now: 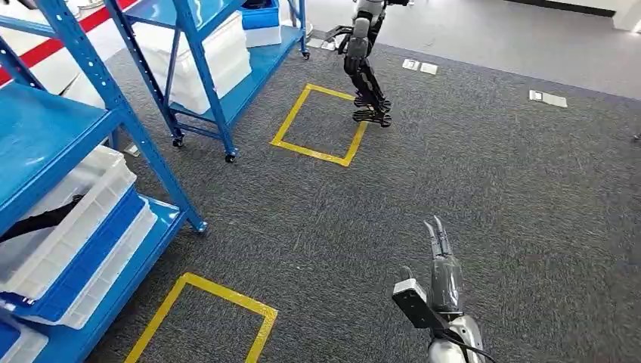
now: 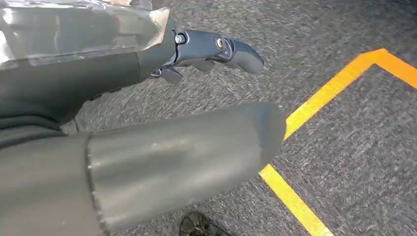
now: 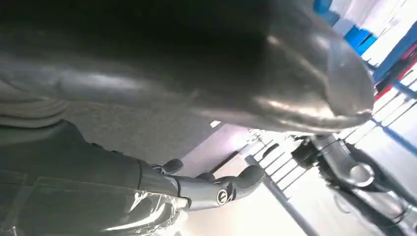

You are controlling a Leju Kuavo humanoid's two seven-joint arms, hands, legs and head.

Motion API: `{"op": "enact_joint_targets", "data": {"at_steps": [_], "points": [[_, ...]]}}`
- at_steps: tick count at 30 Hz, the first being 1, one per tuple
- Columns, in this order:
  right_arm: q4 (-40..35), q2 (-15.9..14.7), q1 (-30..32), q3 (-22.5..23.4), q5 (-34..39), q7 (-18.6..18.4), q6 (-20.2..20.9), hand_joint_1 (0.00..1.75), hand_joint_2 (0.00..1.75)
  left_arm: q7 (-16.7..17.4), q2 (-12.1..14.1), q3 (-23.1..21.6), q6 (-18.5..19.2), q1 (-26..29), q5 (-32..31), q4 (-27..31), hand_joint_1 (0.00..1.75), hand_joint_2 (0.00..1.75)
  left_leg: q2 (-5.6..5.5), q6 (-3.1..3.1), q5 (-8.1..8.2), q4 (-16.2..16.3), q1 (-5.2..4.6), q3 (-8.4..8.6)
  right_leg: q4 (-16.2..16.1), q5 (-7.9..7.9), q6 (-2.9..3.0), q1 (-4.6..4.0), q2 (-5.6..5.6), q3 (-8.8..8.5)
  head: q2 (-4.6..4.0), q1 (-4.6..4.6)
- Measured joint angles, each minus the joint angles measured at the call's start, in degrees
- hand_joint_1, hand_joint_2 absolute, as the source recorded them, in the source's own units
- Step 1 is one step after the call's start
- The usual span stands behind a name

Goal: Take the parts from the cabinet and place them on the table.

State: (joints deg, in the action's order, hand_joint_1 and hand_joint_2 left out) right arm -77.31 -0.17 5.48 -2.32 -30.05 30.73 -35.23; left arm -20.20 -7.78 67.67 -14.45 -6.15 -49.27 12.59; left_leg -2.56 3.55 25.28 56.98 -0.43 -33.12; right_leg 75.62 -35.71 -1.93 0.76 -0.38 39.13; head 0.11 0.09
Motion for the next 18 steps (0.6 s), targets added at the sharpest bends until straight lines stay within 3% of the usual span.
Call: {"op": "enact_joint_targets", "data": {"at_steps": [1,2,3,5,6,7,8,10,11,12,13,14,15,16,17,18], "points": [[-0.3,-0.1,0.0,0.0,-0.5,-0.1,0.0,0.00,0.00,0.0,-0.2,0.0,-0.1,0.1,0.0,0.0,0.00,0.00,-2.67,-0.84,0.49,0.8,0.44,0.07,-16.5,7.39,-2.55,1.06,2.37,-7.31,0.00,0.02],[-0.3,0.0,-0.1,0.0,-0.5,-0.1,0.0,0.00,0.00,0.0,-0.1,0.0,-0.1,0.1,0.0,0.0,0.00,0.00,-3.13,-1.34,0.80,1.2,0.10,-0.12,-16.9,7.15,-1.83,0.56,2.90,-7.33,0.00,0.07],[-0.5,0.0,0.0,0.0,-0.5,-0.2,0.0,0.00,0.00,0.0,-0.1,0.0,-0.1,0.1,0.0,0.0,0.00,0.00,-3.41,-1.51,0.88,1.3,0.10,-0.23,-17.1,7.37,-0.93,0.62,2.14,-7.25,0.00,0.02],[-0.5,0.0,-0.1,0.0,-0.8,-0.2,0.0,0.00,0.00,0.0,-0.1,0.0,-0.2,0.3,0.0,0.0,0.00,0.00,-3.92,-1.92,0.60,1.0,0.28,-0.57,-17.0,7.48,-0.06,0.32,1.55,-7.74,0.00,0.04],[-0.7,0.1,-0.1,0.0,-0.8,-0.3,0.0,0.00,0.00,0.0,0.0,0.0,-0.2,0.4,0.0,0.0,0.00,0.00,-4.15,-2.06,0.70,1.2,0.36,-0.63,-17.2,7.67,0.28,0.81,1.13,-7.77,0.00,0.05],[-0.8,0.2,-0.2,0.0,-0.8,-0.3,0.0,0.00,0.00,0.0,0.0,0.0,-0.3,0.5,0.0,0.0,0.00,0.00,-1.68,-2.39,1.12,2.7,0.27,-1.57,-17.2,7.71,0.52,0.82,0.75,-7.84,0.00,0.04],[-1.0,0.1,-0.1,0.0,-0.9,-0.3,0.0,0.00,0.00,0.0,-0.1,0.0,-0.3,0.4,0.0,0.0,0.00,0.00,0.41,-2.71,2.67,5.1,0.09,-2.78,-17.2,7.55,0.82,0.79,0.29,-8.01,0.00,-0.11],[-1.0,0.2,0.1,0.0,-1.0,-0.3,0.0,0.00,0.00,0.0,-0.1,0.0,-0.3,0.1,0.0,0.0,0.00,0.00,1.75,-3.17,6.94,13.5,0.45,-7.18,-17.2,7.36,1.42,0.50,-0.90,-8.13,0.00,-0.24],[-1.0,0.2,0.1,0.0,-1.0,-0.3,0.0,0.00,0.00,0.0,-0.1,0.0,-0.3,0.1,0.0,0.0,0.00,0.00,1.85,-3.25,8.13,16.9,0.55,-9.13,-17.2,7.28,1.53,0.39,-1.52,-8.10,0.00,-0.22],[-1.0,0.1,0.1,0.0,-1.0,-0.3,0.0,0.00,0.00,0.0,-0.1,0.0,-0.3,0.2,0.0,0.0,0.00,0.00,1.94,-3.23,8.08,18.5,0.60,-10.14,-17.2,7.20,1.66,0.30,-2.12,-8.12,0.00,-0.24],[-1.0,0.2,0.1,0.0,-1.0,-0.3,0.0,0.00,0.00,0.0,-0.1,0.0,-0.3,0.3,0.0,0.0,0.00,0.00,2.07,-3.10,6.81,17.5,0.60,-9.77,-17.2,7.10,1.78,0.20,-2.68,-8.20,0.00,-0.22],[-1.1,0.2,0.1,0.0,-1.0,-0.3,0.0,0.00,0.00,0.0,-0.1,0.0,-0.3,0.3,0.0,0.0,0.00,0.00,2.21,-2.86,4.73,14.5,0.59,-8.34,-17.2,7.00,1.90,0.13,-3.20,-8.32,0.00,-0.24],[-1.1,0.2,0.1,0.0,-1.0,-0.3,0.0,0.00,0.00,0.0,-0.1,0.0,-0.3,0.3,0.0,0.0,0.00,0.00,2.79,-2.43,2.19,9.6,0.47,-5.81,-17.2,6.88,2.01,0.00,-3.79,-8.50,0.00,-0.24],[-1.2,0.3,0.1,0.0,-1.2,-0.3,0.0,0.00,0.00,0.0,-0.1,0.0,-0.3,0.1,0.0,0.0,0.00,0.00,4.87,-1.66,0.06,4.3,0.10,-2.81,-17.2,6.73,1.88,-0.06,-4.29,-8.73,0.00,-0.22],[-1.4,0.3,0.1,0.0,-1.4,-0.3,0.0,0.00,0.00,0.0,0.0,0.0,-0.3,-0.1,0.0,0.0,0.00,0.00,8.49,-1.06,0.86,2.0,-0.74,-1.63,-17.2,6.50,1.63,-0.27,-4.79,-8.88,0.00,-0.22],[-1.4,0.3,0.1,0.0,-1.4,-0.3,0.0,0.00,0.00,0.0,0.0,0.0,-0.3,-0.3,0.0,0.0,0.00,0.00,7.76,-1.11,0.78,1.8,-0.90,-1.74,-17.2,6.32,1.33,-0.67,-5.23,-8.82,0.00,-0.22]]}}
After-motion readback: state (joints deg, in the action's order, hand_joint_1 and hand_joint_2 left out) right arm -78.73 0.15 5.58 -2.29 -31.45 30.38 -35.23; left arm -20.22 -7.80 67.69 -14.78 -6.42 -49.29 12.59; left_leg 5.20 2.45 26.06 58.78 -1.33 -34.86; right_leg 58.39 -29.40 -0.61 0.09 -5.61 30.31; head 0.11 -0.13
